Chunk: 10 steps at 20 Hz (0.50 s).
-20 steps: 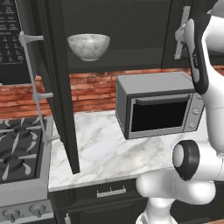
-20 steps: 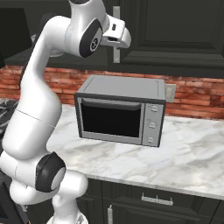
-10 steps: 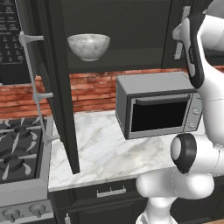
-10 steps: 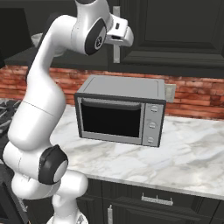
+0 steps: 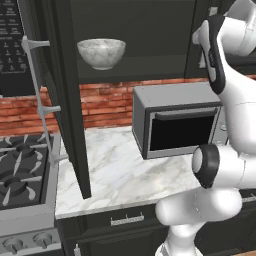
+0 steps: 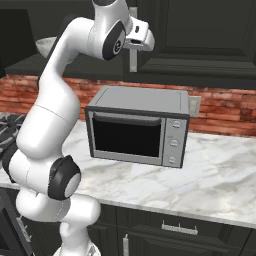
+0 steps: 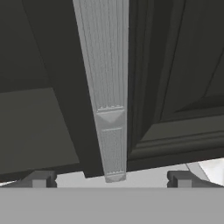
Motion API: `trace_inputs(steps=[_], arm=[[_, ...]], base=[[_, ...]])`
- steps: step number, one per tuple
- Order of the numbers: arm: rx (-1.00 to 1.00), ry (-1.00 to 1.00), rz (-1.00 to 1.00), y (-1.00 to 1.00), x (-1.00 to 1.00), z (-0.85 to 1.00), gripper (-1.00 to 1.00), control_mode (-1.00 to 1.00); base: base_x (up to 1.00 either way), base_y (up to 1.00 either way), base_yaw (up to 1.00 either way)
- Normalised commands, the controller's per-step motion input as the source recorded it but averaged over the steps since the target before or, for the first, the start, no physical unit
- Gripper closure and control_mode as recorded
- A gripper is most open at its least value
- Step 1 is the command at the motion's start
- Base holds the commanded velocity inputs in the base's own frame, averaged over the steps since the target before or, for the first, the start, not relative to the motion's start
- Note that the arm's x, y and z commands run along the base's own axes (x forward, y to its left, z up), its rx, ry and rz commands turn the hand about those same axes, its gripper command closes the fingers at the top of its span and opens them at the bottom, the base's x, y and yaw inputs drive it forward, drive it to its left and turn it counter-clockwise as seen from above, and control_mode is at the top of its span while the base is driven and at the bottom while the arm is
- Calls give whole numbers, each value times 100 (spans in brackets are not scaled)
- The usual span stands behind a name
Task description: Move the bowls from the cabinet to the plates on the dining table.
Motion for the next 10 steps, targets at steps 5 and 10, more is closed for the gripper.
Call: trace_inputs(steps=[5, 10], arm=[[0, 0, 0, -5, 32, -7, -100, -100], [0, 0, 0, -7, 24, -4, -100, -100]], base=[[0, 0, 0], [0, 0, 0]])
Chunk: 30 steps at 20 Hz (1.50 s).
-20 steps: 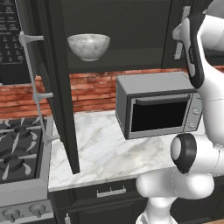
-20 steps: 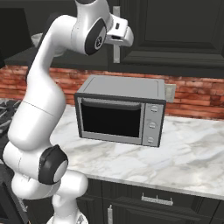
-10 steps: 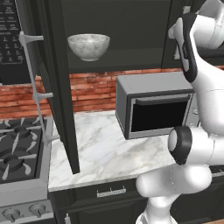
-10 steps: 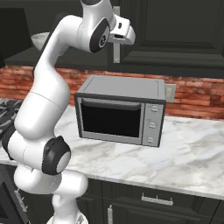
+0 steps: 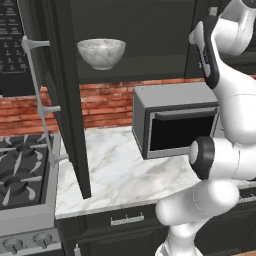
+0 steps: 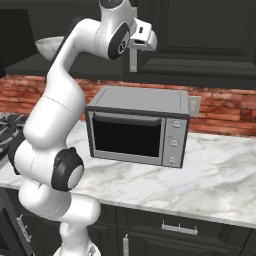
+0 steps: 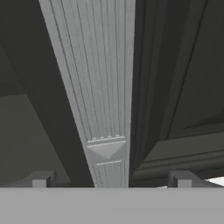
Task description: Move the bowls from the cabinet to the plates on the dining table.
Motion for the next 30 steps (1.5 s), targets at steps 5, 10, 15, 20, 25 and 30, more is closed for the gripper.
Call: trace_inputs(steps=[5, 10, 15, 20, 25, 30], arm=[[0, 0, 0, -4, 18, 0, -100, -100], [0, 0, 0, 0, 22, 0, -100, -100], [0, 0, 0, 0, 23, -8, -100, -100], [0, 0, 0, -2, 6, -2, -100, -100], [0, 0, 0, 0, 0, 0, 100, -100], [0, 0, 0, 0, 0, 0, 100, -100]], base=[[0, 0, 0], [0, 0, 0], [0, 0, 0], [0, 0, 0], [0, 0, 0], [0, 0, 0]])
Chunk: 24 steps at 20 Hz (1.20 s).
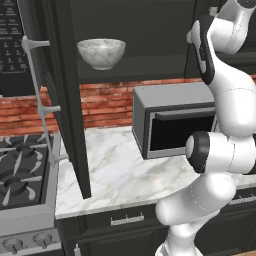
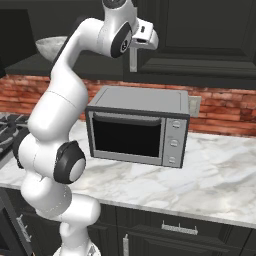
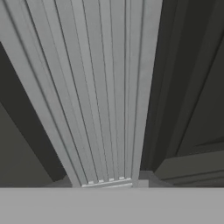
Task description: Move the bowls from the cabinet to the plates on the dining table.
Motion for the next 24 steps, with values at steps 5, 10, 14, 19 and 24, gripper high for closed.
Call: trace_inputs(steps=[5, 10, 14, 19, 24], arm=[[0, 0, 0, 0, 0, 0, 100, -100], [0, -1, 0, 0, -12, 0, 100, -100], [0, 0, 0, -4, -57, 0, 100, -100], [0, 0, 0, -21, -58, 0, 100, -100], [0, 0, 0, -33, -54, -1, 100, -100]], base=[[0, 0, 0], [0, 0, 0], [0, 0, 0], [0, 0, 0], [0, 0, 0]])
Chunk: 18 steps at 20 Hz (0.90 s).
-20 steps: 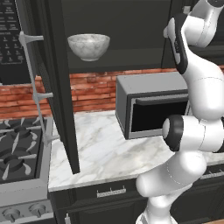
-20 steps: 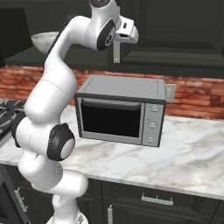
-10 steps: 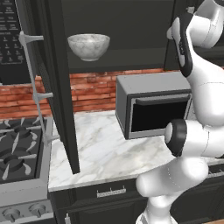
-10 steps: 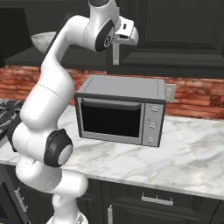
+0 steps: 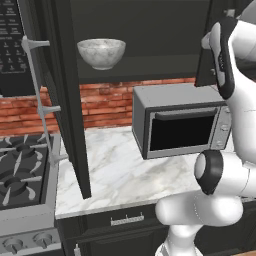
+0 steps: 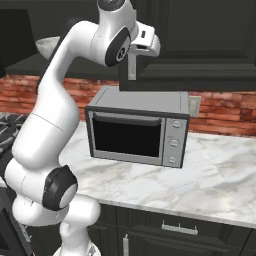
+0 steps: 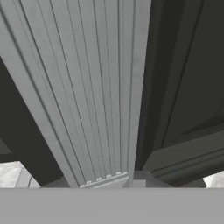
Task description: Move the bowls from the cabinet to the plates on the dining table.
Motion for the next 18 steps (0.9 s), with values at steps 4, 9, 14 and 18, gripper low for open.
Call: trace_inputs(steps=[4, 9, 14, 18], arm=[[0, 0, 0, -41, -64, -3, 100, -100], [0, 0, 0, -43, -71, -1, 100, -100], [0, 0, 0, -40, -76, -1, 100, -100], [0, 0, 0, -39, -59, -7, 100, -100]], base=[[0, 0, 0], [0, 0, 0], [0, 0, 0], [0, 0, 0]])
